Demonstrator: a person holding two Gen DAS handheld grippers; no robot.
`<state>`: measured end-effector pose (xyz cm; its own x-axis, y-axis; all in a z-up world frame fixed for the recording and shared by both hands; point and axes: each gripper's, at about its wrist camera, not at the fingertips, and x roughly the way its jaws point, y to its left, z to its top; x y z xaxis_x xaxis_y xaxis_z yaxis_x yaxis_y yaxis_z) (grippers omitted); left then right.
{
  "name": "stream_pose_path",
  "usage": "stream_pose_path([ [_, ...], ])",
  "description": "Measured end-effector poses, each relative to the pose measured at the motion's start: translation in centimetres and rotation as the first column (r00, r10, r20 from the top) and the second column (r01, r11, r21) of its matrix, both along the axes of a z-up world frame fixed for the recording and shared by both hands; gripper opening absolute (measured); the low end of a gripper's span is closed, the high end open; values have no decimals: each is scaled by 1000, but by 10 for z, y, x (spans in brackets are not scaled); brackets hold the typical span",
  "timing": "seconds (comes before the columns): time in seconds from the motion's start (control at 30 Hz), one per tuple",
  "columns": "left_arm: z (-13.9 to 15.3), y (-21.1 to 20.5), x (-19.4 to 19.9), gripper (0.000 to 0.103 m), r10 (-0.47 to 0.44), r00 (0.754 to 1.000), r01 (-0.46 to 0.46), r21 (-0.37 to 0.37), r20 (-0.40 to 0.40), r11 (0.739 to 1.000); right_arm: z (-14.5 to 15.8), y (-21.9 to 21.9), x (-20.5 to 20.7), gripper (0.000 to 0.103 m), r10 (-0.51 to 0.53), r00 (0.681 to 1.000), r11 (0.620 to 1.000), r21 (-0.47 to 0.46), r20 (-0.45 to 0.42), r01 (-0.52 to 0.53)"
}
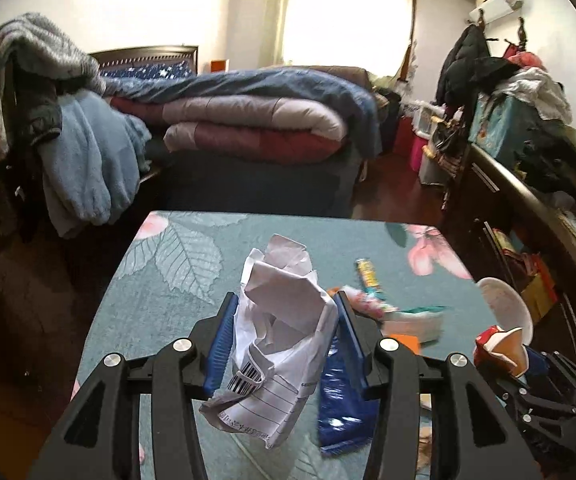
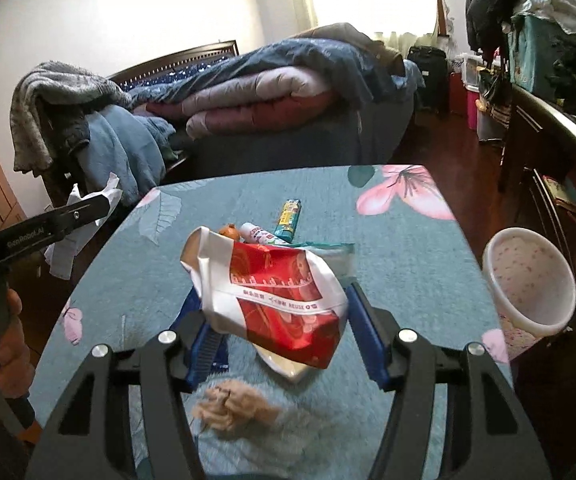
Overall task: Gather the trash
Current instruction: 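Carry both items over the wastebasket and open both grippers to drop them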
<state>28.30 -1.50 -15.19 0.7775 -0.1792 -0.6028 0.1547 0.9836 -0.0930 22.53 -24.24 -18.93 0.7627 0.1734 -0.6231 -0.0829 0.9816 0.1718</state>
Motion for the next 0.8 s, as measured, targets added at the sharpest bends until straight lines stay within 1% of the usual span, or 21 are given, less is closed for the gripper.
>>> stream_pose_path([
  [0.27,27,-34,-32,49,-88,994,89,-23,62,996,18,-29,-41,60,-48,998,999,21,46,47],
  [0.43,41,-66,-48,49,-162,982,166,-26,98,986,25,-51,-59,60,-84,994,996,33,65,82],
  [0.57,47,-90,-54,50,-215,969,220,-29,120,975,27,-69,-70,61,-120,990,993,29,71,118],
  [0.8,46,-145,-53,50,-303,946,306,-5,114,952,24,-106,-84,61,-183,980,982,52,78,179],
])
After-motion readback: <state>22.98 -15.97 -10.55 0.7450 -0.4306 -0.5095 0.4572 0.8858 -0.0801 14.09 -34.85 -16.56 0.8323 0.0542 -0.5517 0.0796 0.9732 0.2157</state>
